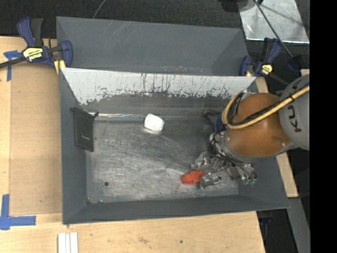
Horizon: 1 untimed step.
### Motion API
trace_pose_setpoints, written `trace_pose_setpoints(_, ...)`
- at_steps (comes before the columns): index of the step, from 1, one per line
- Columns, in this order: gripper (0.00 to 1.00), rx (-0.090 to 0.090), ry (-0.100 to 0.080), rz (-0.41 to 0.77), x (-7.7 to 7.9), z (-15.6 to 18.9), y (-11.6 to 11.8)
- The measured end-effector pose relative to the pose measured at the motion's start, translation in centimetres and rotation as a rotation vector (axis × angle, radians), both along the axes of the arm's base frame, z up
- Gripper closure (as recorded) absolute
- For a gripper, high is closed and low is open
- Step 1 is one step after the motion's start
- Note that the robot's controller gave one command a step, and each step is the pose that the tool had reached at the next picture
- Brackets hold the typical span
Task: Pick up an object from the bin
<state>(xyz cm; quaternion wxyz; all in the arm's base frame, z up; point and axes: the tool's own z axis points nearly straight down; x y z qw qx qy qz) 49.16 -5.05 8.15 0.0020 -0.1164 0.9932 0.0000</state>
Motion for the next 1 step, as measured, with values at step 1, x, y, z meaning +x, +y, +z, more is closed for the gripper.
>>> trace_pose_setpoints(1, 1.0, -0.003, -0.007, 0.106, -0.05, 13.93, -0.34)
